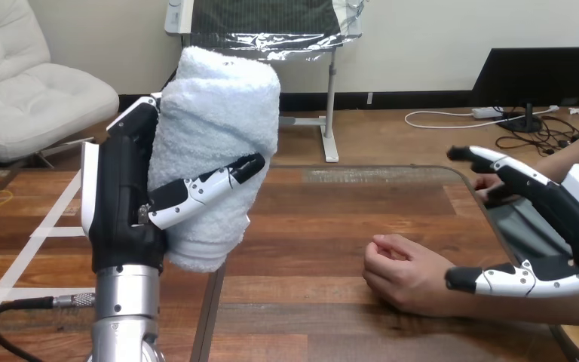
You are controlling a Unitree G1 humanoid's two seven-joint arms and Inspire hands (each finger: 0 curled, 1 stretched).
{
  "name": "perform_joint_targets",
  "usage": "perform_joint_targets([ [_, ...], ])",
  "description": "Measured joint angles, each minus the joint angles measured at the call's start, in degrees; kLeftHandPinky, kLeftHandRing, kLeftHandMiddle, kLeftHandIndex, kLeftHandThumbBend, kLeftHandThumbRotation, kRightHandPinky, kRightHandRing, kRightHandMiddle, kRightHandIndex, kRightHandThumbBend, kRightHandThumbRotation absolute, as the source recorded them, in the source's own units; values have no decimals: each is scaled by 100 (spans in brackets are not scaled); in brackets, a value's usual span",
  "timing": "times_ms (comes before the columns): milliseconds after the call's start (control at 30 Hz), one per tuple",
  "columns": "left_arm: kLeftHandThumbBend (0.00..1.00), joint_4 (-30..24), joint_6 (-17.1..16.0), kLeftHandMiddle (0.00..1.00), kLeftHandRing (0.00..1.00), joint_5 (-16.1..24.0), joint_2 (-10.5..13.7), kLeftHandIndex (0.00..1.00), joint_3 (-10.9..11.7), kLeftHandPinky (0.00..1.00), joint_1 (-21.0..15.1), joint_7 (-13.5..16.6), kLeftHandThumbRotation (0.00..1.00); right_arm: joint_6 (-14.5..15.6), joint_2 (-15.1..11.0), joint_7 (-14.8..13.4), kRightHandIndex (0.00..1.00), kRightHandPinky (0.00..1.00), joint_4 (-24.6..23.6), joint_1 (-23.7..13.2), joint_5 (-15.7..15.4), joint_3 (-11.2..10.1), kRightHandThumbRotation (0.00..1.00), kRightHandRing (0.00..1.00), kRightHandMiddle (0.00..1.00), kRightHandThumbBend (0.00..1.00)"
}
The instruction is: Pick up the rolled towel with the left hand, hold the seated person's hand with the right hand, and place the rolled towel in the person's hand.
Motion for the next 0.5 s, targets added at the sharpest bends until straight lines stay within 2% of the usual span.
perform_joint_targets([
  [167,47,-43,-35,34,26,-145,-28,38,-6,20,9,-84,0,101,-217,58,91,75,186,-125,-212,0,50,91,92,100],
  [500,46,-234,-99,33,26,-230,-80,38,-10,19,79,-177,0,77,-468,130,89,74,551,-265,-333,5,44,87,88,100],
])
